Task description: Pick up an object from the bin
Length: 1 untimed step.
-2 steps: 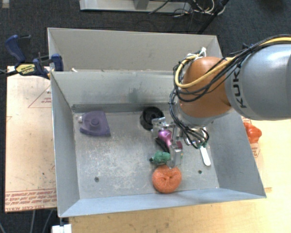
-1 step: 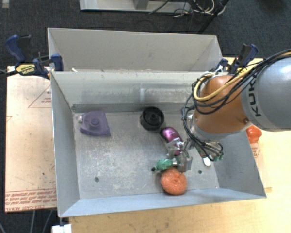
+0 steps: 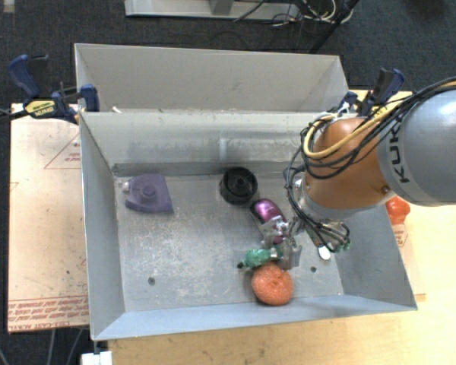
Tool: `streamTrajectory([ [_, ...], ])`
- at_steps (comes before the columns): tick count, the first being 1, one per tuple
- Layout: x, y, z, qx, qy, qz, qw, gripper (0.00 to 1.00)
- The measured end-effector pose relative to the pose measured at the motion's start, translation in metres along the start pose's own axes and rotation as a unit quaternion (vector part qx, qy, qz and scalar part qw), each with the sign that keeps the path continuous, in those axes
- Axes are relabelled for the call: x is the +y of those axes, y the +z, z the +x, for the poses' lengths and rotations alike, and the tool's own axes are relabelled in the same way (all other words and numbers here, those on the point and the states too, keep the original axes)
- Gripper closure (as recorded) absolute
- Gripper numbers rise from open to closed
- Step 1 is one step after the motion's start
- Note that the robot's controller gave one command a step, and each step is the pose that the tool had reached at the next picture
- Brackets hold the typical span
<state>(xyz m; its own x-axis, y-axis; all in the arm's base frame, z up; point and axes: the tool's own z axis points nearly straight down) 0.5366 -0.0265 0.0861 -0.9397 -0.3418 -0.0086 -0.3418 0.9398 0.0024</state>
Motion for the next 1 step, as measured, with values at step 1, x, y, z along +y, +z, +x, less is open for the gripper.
streamTrajectory([
  [1,0.0077,-0.0941,-0.0058,-0.0012,-0.004,0.0,1.0,1.0],
])
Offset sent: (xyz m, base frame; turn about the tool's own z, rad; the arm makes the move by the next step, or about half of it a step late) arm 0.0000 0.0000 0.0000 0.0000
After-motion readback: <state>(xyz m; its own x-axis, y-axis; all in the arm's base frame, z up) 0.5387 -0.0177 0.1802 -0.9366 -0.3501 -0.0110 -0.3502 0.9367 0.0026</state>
